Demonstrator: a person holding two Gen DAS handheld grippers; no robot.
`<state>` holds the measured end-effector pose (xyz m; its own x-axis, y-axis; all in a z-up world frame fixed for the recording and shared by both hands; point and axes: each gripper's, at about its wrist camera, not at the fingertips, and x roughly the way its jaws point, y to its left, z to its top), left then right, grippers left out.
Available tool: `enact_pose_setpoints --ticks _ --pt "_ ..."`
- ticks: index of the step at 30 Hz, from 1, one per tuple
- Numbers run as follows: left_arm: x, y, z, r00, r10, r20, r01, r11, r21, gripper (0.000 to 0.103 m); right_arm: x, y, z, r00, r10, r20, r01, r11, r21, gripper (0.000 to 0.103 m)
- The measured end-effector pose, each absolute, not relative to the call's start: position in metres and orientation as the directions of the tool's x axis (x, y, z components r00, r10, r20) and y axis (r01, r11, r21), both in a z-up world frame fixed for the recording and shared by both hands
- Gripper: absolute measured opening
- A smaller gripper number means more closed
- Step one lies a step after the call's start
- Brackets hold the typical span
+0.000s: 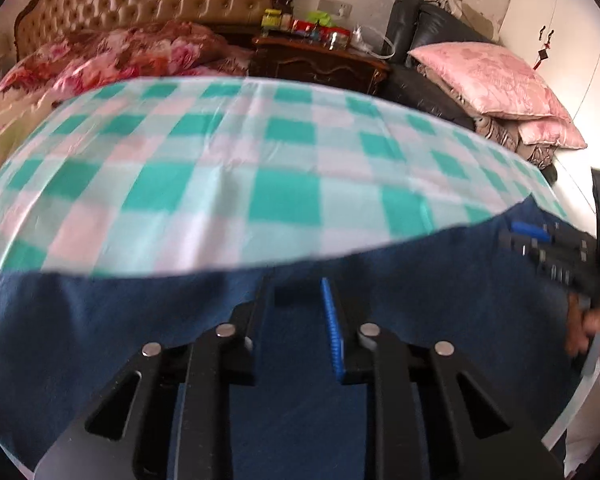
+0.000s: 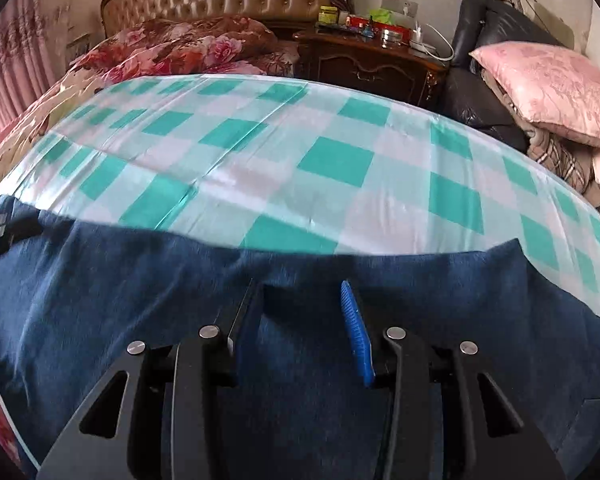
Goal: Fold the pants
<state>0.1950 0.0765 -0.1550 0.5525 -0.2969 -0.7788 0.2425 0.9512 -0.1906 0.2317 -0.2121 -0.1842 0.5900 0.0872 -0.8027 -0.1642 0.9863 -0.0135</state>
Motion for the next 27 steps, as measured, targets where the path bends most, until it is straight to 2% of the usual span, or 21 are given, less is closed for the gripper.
enact_pose_setpoints --ticks 1,2,4,6,7,8,9,12,13,14,15,16,17,19,27 --pt "0.195 0.081 -0.16 0.545 -0.286 -0.788 0.237 0.954 -0.182 0.024 0.235 -0.213 -0.184 0.589 0.082 -0.804 -0.152 0.988 -0.01 0.041" --pt "0.196 0.083 -0.164 0.547 -0.277 -0.79 0.233 0.957 -0.174 0.018 0.237 -0.213 -0.183 0.588 0.08 -0.805 -0.142 0.99 -0.005 0.041" --pt "0.202 0.09 -0.164 0.559 -0.266 -0.785 0.221 0.961 -0.168 0.011 0.238 -0.212 -0.176 0.595 0.07 -0.8 -0.113 0.994 0.003 0.042" --pt "0.207 0.107 -0.161 0.592 -0.158 -0.791 0.124 0.987 -0.104 0.012 0.232 -0.208 -0.16 0.614 0.083 -0.785 -0.103 0.994 0.025 0.044" --pt "0.21 0.123 -0.16 0.606 -0.124 -0.786 0.063 0.992 -0.108 0.014 0.227 -0.205 -0.154 0.62 0.102 -0.778 -0.113 0.993 0.039 0.05" --pt "0.21 0.137 -0.158 0.61 -0.146 -0.779 0.036 0.987 -0.157 0.014 0.22 -0.2 -0.147 0.629 0.121 -0.768 -0.125 0.991 0.053 0.061" --pt "0.209 0.153 -0.157 0.615 -0.166 -0.771 0.014 0.98 -0.2 0.014 0.215 -0.196 -0.142 0.634 0.135 -0.762 -0.137 0.989 0.062 0.066" --pt "0.209 0.196 -0.164 0.594 -0.077 -0.801 -0.052 0.99 -0.133 0.014 0.192 -0.176 -0.134 0.626 0.204 -0.753 -0.203 0.975 0.096 0.071" --pt "0.209 0.21 -0.164 0.599 -0.078 -0.797 -0.069 0.987 -0.148 0.007 0.185 -0.169 -0.135 0.615 0.226 -0.755 -0.216 0.97 0.114 0.073" --pt "0.206 0.228 -0.16 0.617 -0.075 -0.783 -0.1 0.98 -0.173 0.007 0.18 -0.164 -0.136 0.606 0.238 -0.759 -0.22 0.967 0.128 0.074" --pt "0.2 0.243 -0.153 0.638 0.007 -0.77 -0.173 0.976 -0.134 0.017 0.176 -0.16 -0.137 0.598 0.247 -0.763 -0.222 0.965 0.139 0.075" --pt "0.19 0.255 -0.144 0.663 0.106 -0.741 -0.252 0.964 -0.087 0.043 0.169 -0.154 -0.14 0.591 0.248 -0.768 -0.219 0.965 0.144 0.077" --pt "0.177 0.266 -0.135 0.711 0.125 -0.692 -0.287 0.95 -0.124 0.046 0.166 -0.151 -0.141 0.589 0.241 -0.772 -0.211 0.967 0.14 0.079" --pt "0.162 0.268 -0.127 0.728 0.051 -0.684 -0.251 0.948 -0.197 0.048 0.158 -0.145 -0.149 0.574 0.225 -0.787 -0.186 0.972 0.143 0.079" --pt "0.08 0.15 -0.145 0.704 -0.193 -0.684 0.089 0.979 -0.185 0.06 0.111 -0.122 -0.163 0.576 0.171 -0.799 -0.161 0.982 0.094 0.08"
